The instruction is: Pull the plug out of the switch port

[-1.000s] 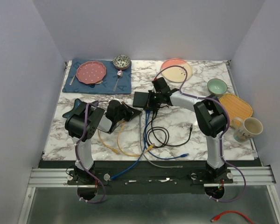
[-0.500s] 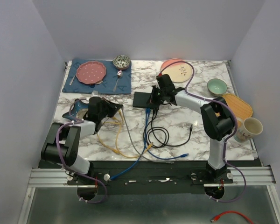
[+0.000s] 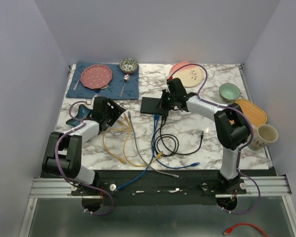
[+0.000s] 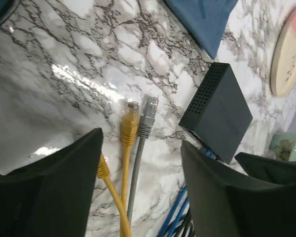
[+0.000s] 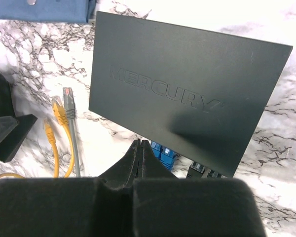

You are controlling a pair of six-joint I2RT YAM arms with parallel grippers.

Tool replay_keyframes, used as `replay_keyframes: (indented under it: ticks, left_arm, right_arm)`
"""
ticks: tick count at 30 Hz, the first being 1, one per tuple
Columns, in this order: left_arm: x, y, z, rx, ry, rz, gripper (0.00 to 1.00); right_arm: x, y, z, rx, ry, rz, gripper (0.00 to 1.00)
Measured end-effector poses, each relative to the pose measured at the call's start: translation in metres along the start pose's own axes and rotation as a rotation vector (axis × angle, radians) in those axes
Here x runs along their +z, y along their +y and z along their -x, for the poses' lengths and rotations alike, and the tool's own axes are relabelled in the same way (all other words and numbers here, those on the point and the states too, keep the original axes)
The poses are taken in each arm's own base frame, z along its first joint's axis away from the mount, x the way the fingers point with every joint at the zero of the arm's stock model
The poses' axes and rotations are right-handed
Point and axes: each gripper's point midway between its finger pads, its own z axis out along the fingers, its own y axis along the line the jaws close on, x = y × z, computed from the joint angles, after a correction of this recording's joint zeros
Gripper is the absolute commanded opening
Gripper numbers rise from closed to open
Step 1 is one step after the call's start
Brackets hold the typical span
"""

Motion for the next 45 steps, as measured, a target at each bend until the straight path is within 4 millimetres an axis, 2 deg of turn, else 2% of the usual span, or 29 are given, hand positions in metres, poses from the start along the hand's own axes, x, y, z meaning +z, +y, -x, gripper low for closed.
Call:
replay_keyframes:
  ticks: [2,4,6,8,10,13,15,17,19,24,45]
  left_arm:
    - [-0.004,0.000,0.002,0.004,-0.017,0.007,0.90]
    - [-0.011,-0.010,0.006,0.010,-0.042,-0.024,0.88]
    - [-0.017,-0.033,0.006,0.026,-0.055,-0.109,0.83]
    - [-0.017,-0.058,-0.002,0.048,-0.042,-0.204,0.79]
    - [-0.009,-0.082,-0.026,0.069,0.021,-0.292,0.70]
    - [0.012,-0.098,-0.073,0.089,0.148,-0.357,0.61]
    - [0.024,-0.099,-0.101,0.090,0.219,-0.374,0.54]
    - [0.034,-0.093,-0.128,0.076,0.289,-0.378,0.51]
    - [0.042,-0.085,-0.142,0.042,0.328,-0.378,0.49]
    - [0.048,-0.088,-0.144,-0.013,0.339,-0.414,0.49]
    - [0.072,-0.090,-0.142,-0.059,0.336,-0.375,0.44]
  right_arm:
    - [-0.001,0.000,0.002,0.000,-0.004,0.001,0.01]
    - [-0.001,-0.001,0.003,0.002,-0.006,-0.001,0.01]
    - [-0.001,-0.003,0.004,0.005,-0.008,-0.003,0.01]
    - [-0.001,-0.005,0.006,0.013,-0.011,-0.005,0.01]
    - [-0.001,-0.008,0.008,0.024,-0.013,-0.009,0.01]
    - [0.000,-0.015,0.011,0.053,-0.012,-0.015,0.01]
    - [0.002,-0.022,0.013,0.078,-0.009,-0.021,0.01]
    - [0.002,-0.031,0.016,0.103,-0.007,-0.028,0.01]
    - [0.002,-0.039,0.016,0.117,-0.005,-0.037,0.01]
    - [0.002,-0.051,0.019,0.138,-0.007,-0.052,0.01]
    - [0.008,-0.049,0.013,0.145,0.016,-0.030,0.01]
